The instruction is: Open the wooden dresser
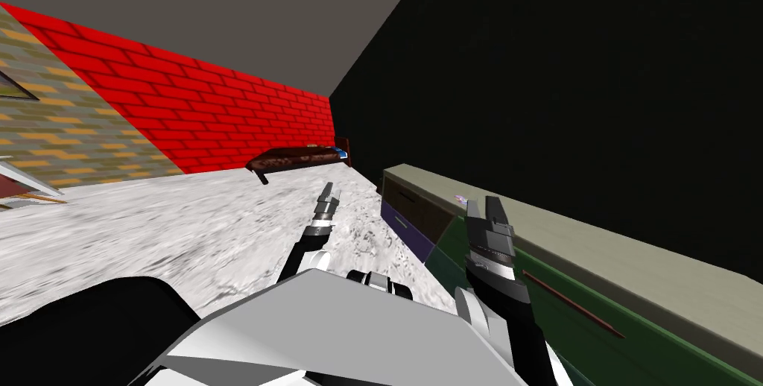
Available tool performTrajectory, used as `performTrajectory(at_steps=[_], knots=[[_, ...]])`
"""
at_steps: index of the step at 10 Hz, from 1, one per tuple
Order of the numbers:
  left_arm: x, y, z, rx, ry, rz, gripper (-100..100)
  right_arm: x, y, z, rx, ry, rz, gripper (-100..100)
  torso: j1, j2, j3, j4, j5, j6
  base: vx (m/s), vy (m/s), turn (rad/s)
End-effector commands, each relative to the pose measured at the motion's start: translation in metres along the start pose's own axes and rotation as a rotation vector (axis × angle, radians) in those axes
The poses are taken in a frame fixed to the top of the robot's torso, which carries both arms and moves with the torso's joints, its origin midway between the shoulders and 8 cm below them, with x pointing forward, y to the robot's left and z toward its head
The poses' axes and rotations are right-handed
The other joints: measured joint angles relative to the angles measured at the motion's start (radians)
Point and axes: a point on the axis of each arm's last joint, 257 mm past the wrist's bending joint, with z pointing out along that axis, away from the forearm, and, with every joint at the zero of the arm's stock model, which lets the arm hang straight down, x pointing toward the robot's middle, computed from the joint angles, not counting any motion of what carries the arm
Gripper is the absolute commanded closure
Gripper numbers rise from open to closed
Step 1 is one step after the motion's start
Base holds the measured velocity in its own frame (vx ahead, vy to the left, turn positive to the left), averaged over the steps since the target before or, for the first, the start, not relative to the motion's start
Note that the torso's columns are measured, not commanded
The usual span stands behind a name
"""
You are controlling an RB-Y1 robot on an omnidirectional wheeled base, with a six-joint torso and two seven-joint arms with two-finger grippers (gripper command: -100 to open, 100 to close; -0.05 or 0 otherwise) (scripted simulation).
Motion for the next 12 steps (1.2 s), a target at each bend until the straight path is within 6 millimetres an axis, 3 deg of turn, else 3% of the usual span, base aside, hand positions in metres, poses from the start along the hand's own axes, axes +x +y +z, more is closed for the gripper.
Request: performTrajectory(at_steps=[1,3,12], knots=[[0.0,0.0,0.0,0.0,0.0,0.0,0,0.006,-0.002,0.0,-0.002,0.037,-0.029,-100,0.0,0.074,-0.148,0.074,0.0,0.0,0.016,0.014,-0.021],[0.0,0.0,0.0,-0.001,0.0,0.0,0,0.015,-0.006,-0.001,-0.003,0.09,-0.093,-100,0.001,0.115,-0.237,0.116,0.0,0.0,0.044,0.041,-0.046],[0.0,0.0,0.0,-0.001,0.0,0.0,0,0.042,-0.051,-0.01,0.014,0.26,-0.498,-100,-0.001,0.121,-0.241,0.121,0.0,0.0,0.091,0.081,-0.076]])
